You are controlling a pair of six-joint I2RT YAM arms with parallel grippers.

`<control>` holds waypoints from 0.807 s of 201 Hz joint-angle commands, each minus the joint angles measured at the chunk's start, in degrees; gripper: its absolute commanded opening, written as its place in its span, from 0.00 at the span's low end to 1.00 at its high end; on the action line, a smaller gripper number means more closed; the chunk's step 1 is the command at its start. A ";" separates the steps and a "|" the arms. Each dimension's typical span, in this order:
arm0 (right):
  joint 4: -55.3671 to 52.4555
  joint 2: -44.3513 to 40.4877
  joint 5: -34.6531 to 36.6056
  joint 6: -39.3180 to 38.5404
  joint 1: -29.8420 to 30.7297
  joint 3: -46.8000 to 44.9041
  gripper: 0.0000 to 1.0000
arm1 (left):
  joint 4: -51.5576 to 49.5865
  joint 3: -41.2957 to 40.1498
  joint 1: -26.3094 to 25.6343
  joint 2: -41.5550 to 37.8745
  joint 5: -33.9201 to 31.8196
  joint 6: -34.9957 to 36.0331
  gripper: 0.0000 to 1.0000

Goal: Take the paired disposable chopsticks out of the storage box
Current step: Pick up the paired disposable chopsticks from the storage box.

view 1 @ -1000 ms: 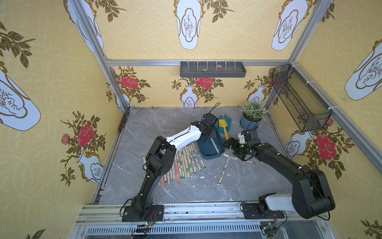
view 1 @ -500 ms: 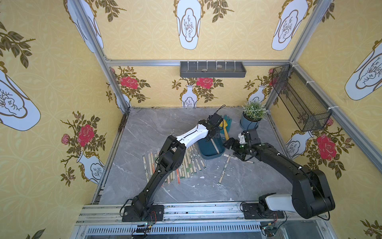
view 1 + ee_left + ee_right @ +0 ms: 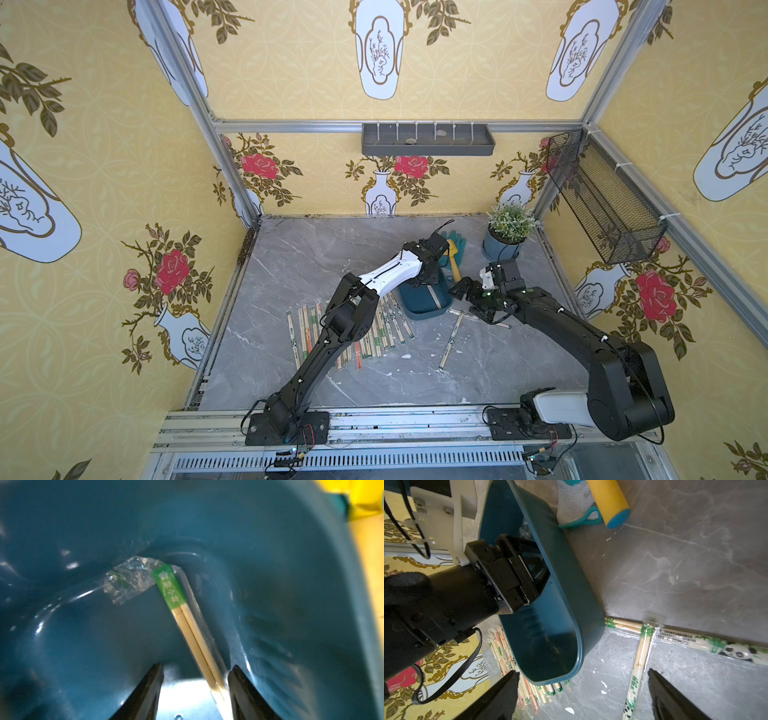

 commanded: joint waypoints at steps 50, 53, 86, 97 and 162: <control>0.78 -0.23 -0.20 0.09 0.02 0.53 0.98 | -0.24 -10.15 0.36 -3.74 -0.55 1.59 0.42; 0.88 -0.27 -0.18 0.13 0.02 0.45 0.98 | -0.12 -10.51 0.38 -3.96 -0.53 1.53 0.41; 1.18 0.26 -0.26 0.35 0.05 0.41 0.97 | 0.85 -12.21 0.56 -4.89 -0.58 1.66 0.29; 1.15 0.24 -0.25 0.36 0.02 0.44 0.97 | 1.20 -12.22 0.56 -4.80 -0.22 1.71 0.26; 0.96 0.13 -0.11 0.31 0.02 0.38 0.97 | 5.00 -12.26 0.56 -5.66 1.10 3.77 0.00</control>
